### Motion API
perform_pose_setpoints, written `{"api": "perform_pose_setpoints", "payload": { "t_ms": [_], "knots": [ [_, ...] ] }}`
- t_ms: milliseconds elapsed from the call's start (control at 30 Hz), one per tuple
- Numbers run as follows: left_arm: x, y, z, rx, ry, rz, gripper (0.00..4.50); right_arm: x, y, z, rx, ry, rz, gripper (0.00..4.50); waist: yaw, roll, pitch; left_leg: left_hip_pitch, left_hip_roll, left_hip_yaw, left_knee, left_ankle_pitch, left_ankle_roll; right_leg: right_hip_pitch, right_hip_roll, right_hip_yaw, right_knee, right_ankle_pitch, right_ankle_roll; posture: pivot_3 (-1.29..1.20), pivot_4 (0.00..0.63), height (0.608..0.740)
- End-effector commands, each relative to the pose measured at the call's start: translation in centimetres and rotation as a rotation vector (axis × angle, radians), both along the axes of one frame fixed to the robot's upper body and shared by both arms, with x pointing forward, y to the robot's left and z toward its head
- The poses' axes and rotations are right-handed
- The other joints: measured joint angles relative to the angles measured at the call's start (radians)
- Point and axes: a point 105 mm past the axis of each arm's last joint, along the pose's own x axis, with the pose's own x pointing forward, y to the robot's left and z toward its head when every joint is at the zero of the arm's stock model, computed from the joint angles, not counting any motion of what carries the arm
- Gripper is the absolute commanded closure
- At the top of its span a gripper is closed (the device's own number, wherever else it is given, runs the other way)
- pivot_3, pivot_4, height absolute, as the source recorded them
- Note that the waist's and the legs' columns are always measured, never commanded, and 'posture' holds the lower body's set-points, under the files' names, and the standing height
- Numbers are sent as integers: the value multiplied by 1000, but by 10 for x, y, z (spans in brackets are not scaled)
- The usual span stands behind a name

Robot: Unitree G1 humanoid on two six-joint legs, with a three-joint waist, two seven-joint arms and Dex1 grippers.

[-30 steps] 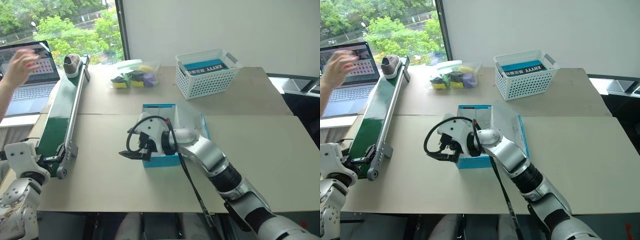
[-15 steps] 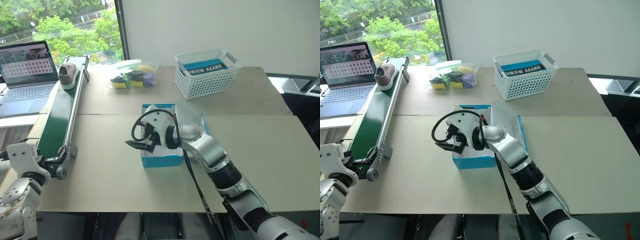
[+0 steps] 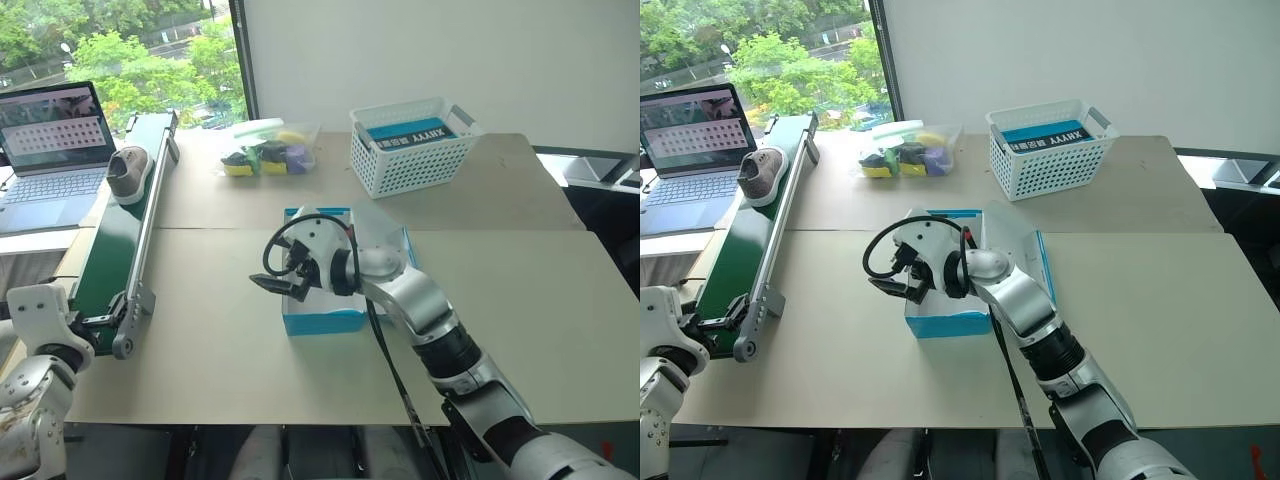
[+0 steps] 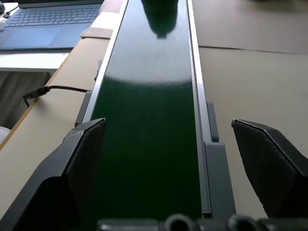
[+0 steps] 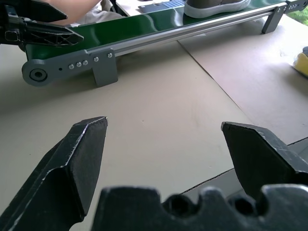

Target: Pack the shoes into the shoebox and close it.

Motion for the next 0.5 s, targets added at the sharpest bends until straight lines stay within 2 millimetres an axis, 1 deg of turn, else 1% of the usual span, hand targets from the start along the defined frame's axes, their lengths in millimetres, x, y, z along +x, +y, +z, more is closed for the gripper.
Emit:
{"api": "perform_pose_setpoints", "payload": {
  "t_ms": [33, 500],
  "knots": [
    [-2, 7, 13, 33, -29, 20, 0, -3, 0, 9, 21, -31, 6, 15, 0, 0, 0, 0, 0, 0, 0, 0, 0, 0, 0, 0, 0, 0, 0, 0, 150, 737],
    [-2, 8, 7, 25, -11, 29, 0, -1, -3, 8, 22, -26, -8, 15, 0, 0, 0, 0, 0, 0, 0, 0, 0, 0, 0, 0, 0, 0, 0, 0, 150, 737]
  ]
}}
